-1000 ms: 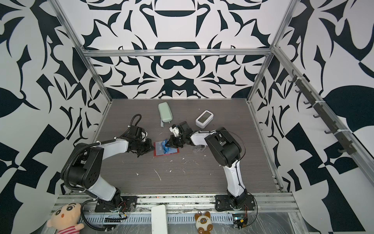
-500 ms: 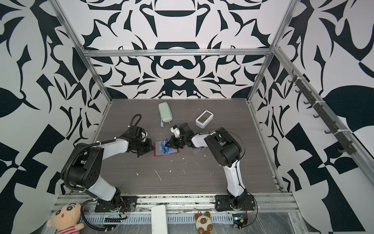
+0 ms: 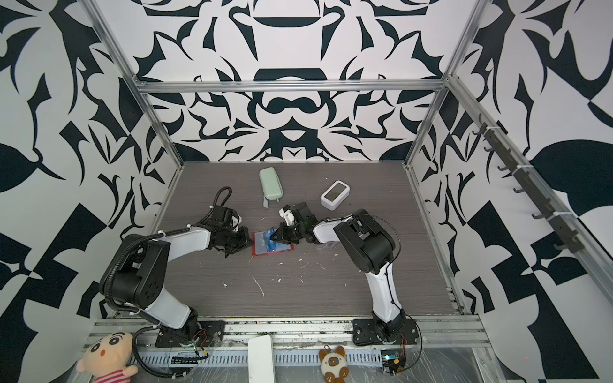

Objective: Insert credit cards into a card holder
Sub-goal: Insert the credit card into the card slot.

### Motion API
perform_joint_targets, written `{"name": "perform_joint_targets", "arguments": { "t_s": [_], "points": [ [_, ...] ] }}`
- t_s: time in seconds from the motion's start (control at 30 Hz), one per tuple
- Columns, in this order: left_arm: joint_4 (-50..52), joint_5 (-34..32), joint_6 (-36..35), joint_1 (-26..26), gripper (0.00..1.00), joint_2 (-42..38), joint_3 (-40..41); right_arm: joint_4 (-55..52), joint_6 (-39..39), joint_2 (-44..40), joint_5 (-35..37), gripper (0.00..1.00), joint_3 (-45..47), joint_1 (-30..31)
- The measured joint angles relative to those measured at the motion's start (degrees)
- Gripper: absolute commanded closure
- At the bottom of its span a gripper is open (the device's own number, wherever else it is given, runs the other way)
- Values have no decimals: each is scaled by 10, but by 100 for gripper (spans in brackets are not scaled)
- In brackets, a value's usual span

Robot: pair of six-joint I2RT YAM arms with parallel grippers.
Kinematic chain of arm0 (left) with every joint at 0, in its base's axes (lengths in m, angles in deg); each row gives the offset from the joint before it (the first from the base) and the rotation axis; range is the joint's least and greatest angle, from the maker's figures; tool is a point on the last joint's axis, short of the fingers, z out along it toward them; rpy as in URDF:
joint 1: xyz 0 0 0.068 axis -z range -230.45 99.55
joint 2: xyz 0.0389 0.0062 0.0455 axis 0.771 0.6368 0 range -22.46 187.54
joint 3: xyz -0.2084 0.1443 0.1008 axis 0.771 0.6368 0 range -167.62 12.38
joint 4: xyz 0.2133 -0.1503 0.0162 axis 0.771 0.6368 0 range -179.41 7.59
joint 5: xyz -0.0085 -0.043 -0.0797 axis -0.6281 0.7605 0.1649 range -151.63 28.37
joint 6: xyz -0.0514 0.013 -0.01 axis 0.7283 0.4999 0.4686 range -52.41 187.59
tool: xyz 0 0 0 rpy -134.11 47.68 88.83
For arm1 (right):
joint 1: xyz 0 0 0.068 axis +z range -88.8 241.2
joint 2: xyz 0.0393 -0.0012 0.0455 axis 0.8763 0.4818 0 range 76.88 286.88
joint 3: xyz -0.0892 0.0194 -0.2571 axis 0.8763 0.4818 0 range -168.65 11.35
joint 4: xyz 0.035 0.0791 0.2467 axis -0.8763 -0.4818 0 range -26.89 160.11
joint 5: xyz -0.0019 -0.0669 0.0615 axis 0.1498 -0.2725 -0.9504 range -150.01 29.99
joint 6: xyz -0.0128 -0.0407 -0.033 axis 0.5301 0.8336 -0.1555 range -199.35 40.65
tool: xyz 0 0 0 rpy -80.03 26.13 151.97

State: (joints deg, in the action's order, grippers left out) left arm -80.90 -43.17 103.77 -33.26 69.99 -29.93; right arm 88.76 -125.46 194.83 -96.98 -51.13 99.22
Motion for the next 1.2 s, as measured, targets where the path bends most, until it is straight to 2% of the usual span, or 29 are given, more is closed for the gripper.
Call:
{"name": "perform_joint_targets", "arguments": {
  "t_s": [0.43, 0.9, 1.2],
  "points": [
    [2, 4, -2, 0, 100, 0, 0, -96, 68, -19, 66, 54, -32, 24],
    [6, 4, -12, 0, 100, -1, 0, -269, 166, -35, 189, 38, -106, 65],
    [7, 4, -15, 0, 100, -2, 0, -335, 194, -51, 252, 37, -116, 71]
  ]
}}
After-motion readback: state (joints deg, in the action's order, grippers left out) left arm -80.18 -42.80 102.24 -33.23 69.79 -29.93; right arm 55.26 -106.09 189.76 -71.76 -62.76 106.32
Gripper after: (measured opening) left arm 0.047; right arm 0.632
